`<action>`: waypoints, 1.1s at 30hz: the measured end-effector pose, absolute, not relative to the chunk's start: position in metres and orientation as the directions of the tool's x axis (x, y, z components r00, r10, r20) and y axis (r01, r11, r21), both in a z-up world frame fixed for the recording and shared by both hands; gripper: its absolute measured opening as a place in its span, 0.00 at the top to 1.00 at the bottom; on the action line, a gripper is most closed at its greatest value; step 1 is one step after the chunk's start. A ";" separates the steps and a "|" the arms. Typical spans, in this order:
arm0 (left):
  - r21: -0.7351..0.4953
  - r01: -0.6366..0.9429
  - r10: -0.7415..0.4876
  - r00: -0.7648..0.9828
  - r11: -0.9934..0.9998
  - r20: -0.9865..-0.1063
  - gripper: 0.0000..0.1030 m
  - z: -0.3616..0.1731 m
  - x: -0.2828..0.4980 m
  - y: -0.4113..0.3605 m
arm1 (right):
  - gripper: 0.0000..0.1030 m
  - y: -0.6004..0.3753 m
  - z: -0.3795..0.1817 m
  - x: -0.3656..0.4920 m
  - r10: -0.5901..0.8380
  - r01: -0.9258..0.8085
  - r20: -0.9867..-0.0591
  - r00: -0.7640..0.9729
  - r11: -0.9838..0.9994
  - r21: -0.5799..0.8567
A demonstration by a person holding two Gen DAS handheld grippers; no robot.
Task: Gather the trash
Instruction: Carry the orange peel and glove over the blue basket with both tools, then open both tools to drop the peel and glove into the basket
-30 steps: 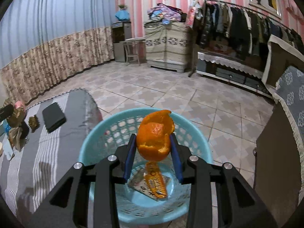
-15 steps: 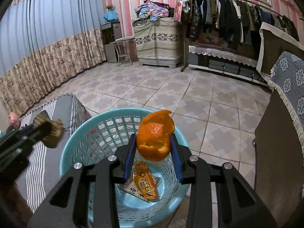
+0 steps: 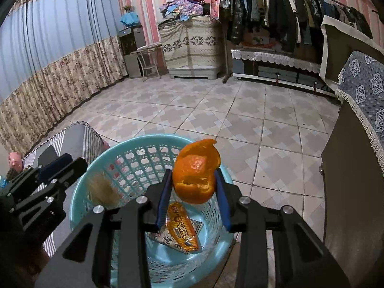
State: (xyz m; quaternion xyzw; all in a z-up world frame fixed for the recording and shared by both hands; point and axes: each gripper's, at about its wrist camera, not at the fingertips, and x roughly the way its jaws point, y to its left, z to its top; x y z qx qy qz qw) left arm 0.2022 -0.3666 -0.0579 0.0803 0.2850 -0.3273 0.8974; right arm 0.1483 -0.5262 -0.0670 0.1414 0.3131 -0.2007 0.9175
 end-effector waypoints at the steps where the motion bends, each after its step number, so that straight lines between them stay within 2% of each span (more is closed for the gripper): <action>1: -0.040 0.628 -0.537 0.630 0.777 -0.561 0.50 -0.057 0.202 -0.365 | 0.66 -0.526 -0.067 0.148 -0.278 0.456 -0.632 0.724 0.880 0.135; 4: -0.010 0.595 -0.504 0.673 0.804 -0.541 0.35 -0.049 0.201 -0.353 | 0.66 -0.527 -0.070 0.149 -0.277 0.453 -0.635 0.721 0.882 0.130; 10: 0.000 0.523 -0.451 0.735 0.852 -0.507 0.13 -0.033 0.204 -0.320 | 0.65 -0.519 -0.075 0.158 -0.262 0.437 -0.642 0.720 0.890 0.127; 19: 0.022 0.446 -0.381 0.787 0.895 -0.485 0.06 -0.024 0.199 -0.270 | 0.61 -0.501 -0.078 0.169 -0.237 0.402 -0.631 0.739 0.906 0.131; 20: 0.030 0.436 -0.369 0.795 0.900 -0.482 0.06 -0.023 0.198 -0.264 | 0.52 -0.501 -0.078 0.168 -0.235 0.401 -0.628 0.742 0.906 0.136; 21: 0.034 0.429 -0.362 0.800 0.903 -0.479 0.06 -0.023 0.197 -0.259 | 0.36 -0.500 -0.078 0.168 -0.238 0.406 -0.625 0.744 0.904 0.138; 23: 0.035 0.411 -0.347 0.810 0.911 -0.473 0.05 -0.021 0.195 -0.245 | 0.26 -0.499 -0.078 0.167 -0.249 0.415 -0.619 0.745 0.900 0.137; 25: 0.021 0.395 -0.339 0.814 0.919 -0.472 0.05 -0.019 0.195 -0.230 | 0.23 -0.498 -0.077 0.167 -0.252 0.416 -0.619 0.744 0.900 0.134; 27: 0.008 0.378 -0.330 0.817 0.926 -0.473 0.05 -0.017 0.195 -0.216 | 0.15 -0.495 -0.076 0.167 -0.269 0.426 -0.615 0.741 0.897 0.122; 33: -0.001 0.308 -0.271 0.838 0.952 -0.474 0.05 -0.017 0.191 -0.170 | 0.12 -0.479 -0.068 0.166 -0.286 0.419 -0.590 0.755 0.903 0.099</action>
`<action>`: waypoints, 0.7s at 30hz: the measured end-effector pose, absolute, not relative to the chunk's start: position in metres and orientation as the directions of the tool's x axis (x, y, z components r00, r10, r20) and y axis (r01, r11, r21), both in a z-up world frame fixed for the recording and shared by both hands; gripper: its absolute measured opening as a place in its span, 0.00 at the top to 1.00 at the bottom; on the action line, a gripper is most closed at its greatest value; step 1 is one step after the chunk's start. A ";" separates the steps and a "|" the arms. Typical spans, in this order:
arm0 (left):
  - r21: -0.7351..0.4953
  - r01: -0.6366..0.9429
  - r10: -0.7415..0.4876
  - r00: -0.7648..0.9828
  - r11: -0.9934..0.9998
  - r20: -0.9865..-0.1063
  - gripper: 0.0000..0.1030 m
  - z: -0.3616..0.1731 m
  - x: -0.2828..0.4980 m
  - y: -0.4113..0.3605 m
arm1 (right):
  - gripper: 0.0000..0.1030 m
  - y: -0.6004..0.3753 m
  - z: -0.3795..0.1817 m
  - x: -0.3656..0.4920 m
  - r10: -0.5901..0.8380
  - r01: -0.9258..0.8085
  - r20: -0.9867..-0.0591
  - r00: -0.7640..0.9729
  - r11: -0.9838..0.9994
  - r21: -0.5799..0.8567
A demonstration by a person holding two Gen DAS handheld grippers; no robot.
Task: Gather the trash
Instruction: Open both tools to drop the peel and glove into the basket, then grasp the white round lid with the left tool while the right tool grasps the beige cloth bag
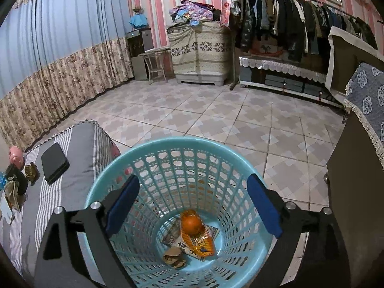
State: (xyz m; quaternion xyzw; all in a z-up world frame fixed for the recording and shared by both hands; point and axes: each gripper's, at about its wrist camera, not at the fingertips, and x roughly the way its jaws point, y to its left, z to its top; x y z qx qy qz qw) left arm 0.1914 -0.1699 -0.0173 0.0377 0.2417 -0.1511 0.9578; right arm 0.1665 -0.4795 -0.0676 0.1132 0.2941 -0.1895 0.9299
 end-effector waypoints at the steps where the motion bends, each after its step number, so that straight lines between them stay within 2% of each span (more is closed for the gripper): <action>1: -0.003 0.299 -0.264 0.837 0.954 -0.478 0.05 -0.019 0.191 -0.163 | 0.12 -0.476 -0.066 0.167 -0.288 0.414 -0.586 0.757 0.906 0.090; 13: -0.004 0.165 -0.141 0.829 0.986 -0.542 0.05 -0.048 0.189 -0.074 | 0.12 -0.408 -0.057 0.181 -0.259 0.319 -0.561 0.786 0.948 0.009; 21: 0.009 -0.003 0.008 0.825 1.000 -0.565 0.05 -0.063 0.200 0.016 | 0.12 -0.363 -0.070 0.193 -0.202 0.229 -0.602 0.773 0.973 -0.031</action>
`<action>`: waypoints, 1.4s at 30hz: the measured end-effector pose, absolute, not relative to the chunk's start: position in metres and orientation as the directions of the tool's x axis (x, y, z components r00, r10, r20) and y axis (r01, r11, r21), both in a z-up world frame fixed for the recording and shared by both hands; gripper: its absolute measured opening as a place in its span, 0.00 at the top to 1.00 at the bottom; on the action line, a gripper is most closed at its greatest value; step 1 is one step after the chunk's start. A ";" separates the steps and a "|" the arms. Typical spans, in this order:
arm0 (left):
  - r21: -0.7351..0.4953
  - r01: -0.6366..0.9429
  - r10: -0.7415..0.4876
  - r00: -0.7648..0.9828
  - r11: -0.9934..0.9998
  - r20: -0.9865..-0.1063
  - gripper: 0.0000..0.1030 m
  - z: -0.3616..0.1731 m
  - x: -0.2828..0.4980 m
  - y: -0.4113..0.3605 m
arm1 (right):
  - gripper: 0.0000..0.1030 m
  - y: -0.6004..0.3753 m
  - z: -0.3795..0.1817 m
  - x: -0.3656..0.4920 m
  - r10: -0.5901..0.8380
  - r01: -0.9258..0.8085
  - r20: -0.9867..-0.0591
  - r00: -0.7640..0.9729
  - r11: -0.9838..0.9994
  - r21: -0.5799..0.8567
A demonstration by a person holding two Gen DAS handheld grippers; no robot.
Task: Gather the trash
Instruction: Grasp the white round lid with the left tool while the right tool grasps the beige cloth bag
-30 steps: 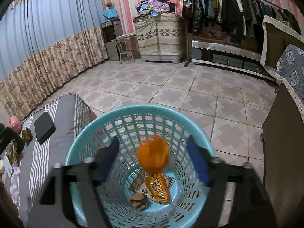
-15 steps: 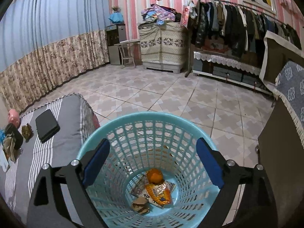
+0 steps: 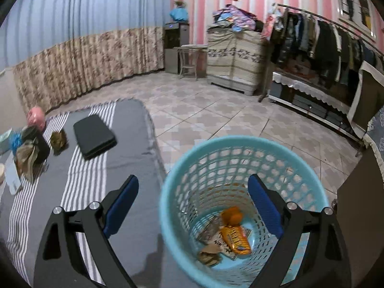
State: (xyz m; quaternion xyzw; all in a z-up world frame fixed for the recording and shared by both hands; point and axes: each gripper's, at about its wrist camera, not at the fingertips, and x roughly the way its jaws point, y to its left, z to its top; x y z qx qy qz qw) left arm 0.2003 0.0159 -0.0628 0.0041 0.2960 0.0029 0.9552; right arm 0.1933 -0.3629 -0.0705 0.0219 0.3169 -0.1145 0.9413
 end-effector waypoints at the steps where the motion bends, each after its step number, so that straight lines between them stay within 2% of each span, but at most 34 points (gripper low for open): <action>1: 0.011 -0.022 0.024 0.823 1.000 -0.568 0.05 -0.062 0.202 0.024 | 0.12 -0.358 -0.072 0.194 -0.198 0.221 -0.606 0.771 0.975 -0.036; 6: -0.021 -0.132 0.091 0.779 0.991 -0.620 0.05 -0.071 0.225 0.085 | 0.12 -0.340 -0.078 0.197 -0.168 0.198 -0.625 0.762 0.980 -0.021; 11: -0.073 -0.180 0.082 0.726 0.981 -0.682 0.07 -0.086 0.245 0.122 | 0.12 -0.325 -0.081 0.204 -0.139 0.189 -0.640 0.755 0.982 0.010; 17: 0.003 -0.160 0.106 0.641 0.987 -0.760 0.17 -0.107 0.265 0.128 | 0.12 -0.295 -0.085 0.208 -0.126 0.143 -0.647 0.752 0.989 -0.025; 20: 0.024 -0.130 0.100 0.617 0.991 -0.780 0.26 -0.112 0.270 0.123 | 0.12 -0.286 -0.087 0.208 -0.120 0.124 -0.653 0.748 0.991 -0.040; 22: 0.038 -0.120 0.105 0.622 0.992 -0.776 0.38 -0.111 0.270 0.120 | 0.12 -0.277 -0.087 0.207 -0.109 0.108 -0.655 0.748 0.993 -0.042; 23: 0.038 -0.117 0.103 0.627 0.992 -0.772 0.40 -0.110 0.269 0.120 | 0.12 -0.273 -0.087 0.207 -0.102 0.102 -0.655 0.749 0.994 -0.039; 29: -0.021 -0.128 0.068 0.648 0.992 -0.758 0.41 -0.105 0.261 0.130 | 0.12 -0.246 -0.085 0.207 -0.043 0.042 -0.661 0.749 0.999 -0.017; 32: -0.052 -0.128 0.052 0.693 0.990 -0.719 0.41 -0.095 0.251 0.135 | 0.12 -0.226 -0.084 0.213 -0.016 0.002 -0.663 0.748 1.000 -0.022; 37: -0.043 -0.139 0.073 0.731 0.989 -0.678 0.41 -0.090 0.241 0.136 | 0.12 -0.196 -0.083 0.228 0.041 -0.039 -0.667 0.744 0.999 0.019; 42: -0.083 -0.172 0.080 0.764 0.982 -0.641 0.41 -0.086 0.233 0.148 | 0.12 -0.152 -0.083 0.250 0.093 -0.101 -0.670 0.736 0.994 0.026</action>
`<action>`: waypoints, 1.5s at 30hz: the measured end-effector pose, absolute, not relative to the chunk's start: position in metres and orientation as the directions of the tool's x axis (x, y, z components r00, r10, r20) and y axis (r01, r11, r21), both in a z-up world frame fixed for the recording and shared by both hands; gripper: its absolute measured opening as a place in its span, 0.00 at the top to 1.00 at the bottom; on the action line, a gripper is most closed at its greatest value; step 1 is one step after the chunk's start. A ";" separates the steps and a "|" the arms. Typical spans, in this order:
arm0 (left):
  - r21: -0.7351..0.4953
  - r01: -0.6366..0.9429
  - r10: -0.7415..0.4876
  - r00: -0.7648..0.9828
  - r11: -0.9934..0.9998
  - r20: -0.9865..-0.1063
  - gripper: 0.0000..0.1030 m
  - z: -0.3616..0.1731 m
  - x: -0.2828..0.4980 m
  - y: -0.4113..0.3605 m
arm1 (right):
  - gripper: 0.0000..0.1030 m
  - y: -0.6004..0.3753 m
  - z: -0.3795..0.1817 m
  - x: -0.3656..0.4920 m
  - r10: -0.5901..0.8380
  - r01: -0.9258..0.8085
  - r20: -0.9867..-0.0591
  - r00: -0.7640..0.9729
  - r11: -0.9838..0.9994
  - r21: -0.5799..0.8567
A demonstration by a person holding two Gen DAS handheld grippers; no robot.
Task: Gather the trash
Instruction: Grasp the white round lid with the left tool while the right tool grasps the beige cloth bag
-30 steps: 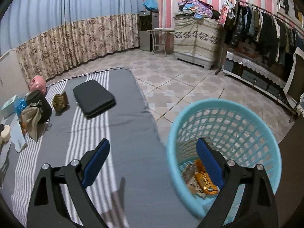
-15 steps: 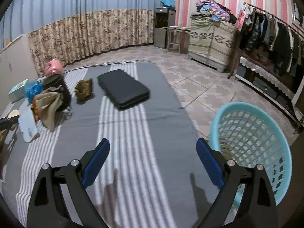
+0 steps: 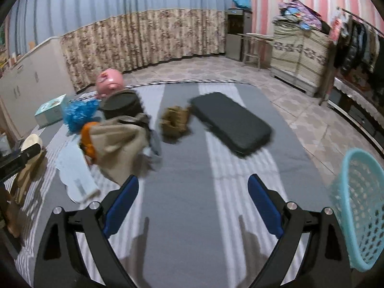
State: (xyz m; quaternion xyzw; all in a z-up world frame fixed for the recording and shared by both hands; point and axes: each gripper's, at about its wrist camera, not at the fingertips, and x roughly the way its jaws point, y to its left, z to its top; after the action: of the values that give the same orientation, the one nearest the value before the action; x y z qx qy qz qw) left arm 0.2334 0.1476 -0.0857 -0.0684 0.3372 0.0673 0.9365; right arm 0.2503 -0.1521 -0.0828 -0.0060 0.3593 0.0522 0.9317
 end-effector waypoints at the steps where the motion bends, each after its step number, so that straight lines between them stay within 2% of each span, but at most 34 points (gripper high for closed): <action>1: -0.085 -0.179 0.086 0.770 0.980 -0.632 0.41 -0.084 0.232 0.150 | 0.12 -0.144 -0.083 0.255 0.097 -0.110 -0.674 0.733 0.994 0.023; 10: -0.077 -0.195 0.108 0.785 0.978 -0.610 0.41 -0.081 0.231 0.155 | 0.15 -0.104 -0.099 0.298 0.158 -0.169 -0.722 0.673 0.984 0.058; 11: -0.075 -0.194 0.109 0.786 0.978 -0.609 0.41 -0.081 0.231 0.154 | 0.25 -0.104 -0.102 0.299 0.172 -0.178 -0.729 0.663 0.982 0.071; 12: -0.074 -0.193 0.110 0.786 0.978 -0.608 0.41 -0.082 0.232 0.153 | 0.41 -0.101 -0.104 0.302 0.193 -0.194 -0.735 0.650 0.977 0.085; 15: -0.060 -0.188 0.114 0.787 0.980 -0.607 0.41 -0.082 0.232 0.151 | 0.65 -0.096 -0.103 0.299 0.224 -0.232 -0.724 0.652 0.968 0.090; 16: -0.057 -0.188 0.115 0.786 0.981 -0.608 0.41 -0.082 0.233 0.150 | 0.69 -0.096 -0.102 0.297 0.230 -0.241 -0.719 0.656 0.966 0.089; 17: -0.055 -0.188 0.116 0.785 0.981 -0.608 0.41 -0.083 0.233 0.150 | 0.84 -0.096 -0.100 0.294 0.234 -0.249 -0.713 0.661 0.965 0.087; 20: -0.057 -0.192 0.119 0.786 0.980 -0.606 0.41 -0.083 0.232 0.152 | 0.92 -0.112 -0.091 0.280 0.251 -0.250 -0.687 0.682 0.963 0.102; 26: -0.044 -0.190 0.124 0.783 0.981 -0.609 0.41 -0.083 0.234 0.151 | 0.93 -0.162 -0.073 0.248 0.224 -0.208 -0.652 0.724 0.973 0.104; 33: -0.008 -0.188 0.146 0.787 0.982 -0.600 0.41 -0.075 0.232 0.140 | 0.93 -0.255 -0.036 0.202 0.078 -0.052 -0.598 0.797 0.997 0.061; 39: -0.048 -0.136 0.086 0.820 0.989 -0.565 0.41 -0.046 0.226 0.108 | 0.93 -0.333 -0.007 0.172 -0.032 0.096 -0.544 0.839 0.991 0.090; 45: -0.030 -0.046 0.022 0.845 0.999 -0.535 0.41 -0.025 0.223 0.051 | 0.93 -0.389 -0.014 0.154 -0.127 0.208 -0.527 0.840 0.973 0.097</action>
State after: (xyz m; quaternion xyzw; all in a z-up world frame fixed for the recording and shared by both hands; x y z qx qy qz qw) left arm 0.2230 0.0511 -0.0249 -0.0209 0.2779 0.0177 0.9602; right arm 0.1540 -0.3888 -0.0140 0.0752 0.2686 -0.0877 0.9563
